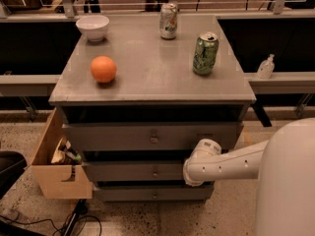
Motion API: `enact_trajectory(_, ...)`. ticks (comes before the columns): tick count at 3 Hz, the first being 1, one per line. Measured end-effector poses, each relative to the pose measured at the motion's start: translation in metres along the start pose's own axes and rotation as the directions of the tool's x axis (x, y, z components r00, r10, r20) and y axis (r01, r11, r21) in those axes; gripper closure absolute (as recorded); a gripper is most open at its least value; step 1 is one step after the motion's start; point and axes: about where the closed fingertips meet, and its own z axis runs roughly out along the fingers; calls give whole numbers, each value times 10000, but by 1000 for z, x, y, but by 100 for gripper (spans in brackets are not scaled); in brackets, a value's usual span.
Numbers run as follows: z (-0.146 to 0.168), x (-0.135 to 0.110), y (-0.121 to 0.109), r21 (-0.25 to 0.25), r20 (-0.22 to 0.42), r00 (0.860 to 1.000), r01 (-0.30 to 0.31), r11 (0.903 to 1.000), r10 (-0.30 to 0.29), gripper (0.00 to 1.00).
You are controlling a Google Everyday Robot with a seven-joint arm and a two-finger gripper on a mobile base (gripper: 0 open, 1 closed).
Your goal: Open middle drawer
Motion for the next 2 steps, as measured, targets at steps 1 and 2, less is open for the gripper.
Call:
enact_trajectory(1, 0, 0, 0, -1, 0, 10000, 0, 10000, 0, 82)
enact_trajectory(2, 0, 0, 0, -1, 0, 10000, 0, 10000, 0, 60)
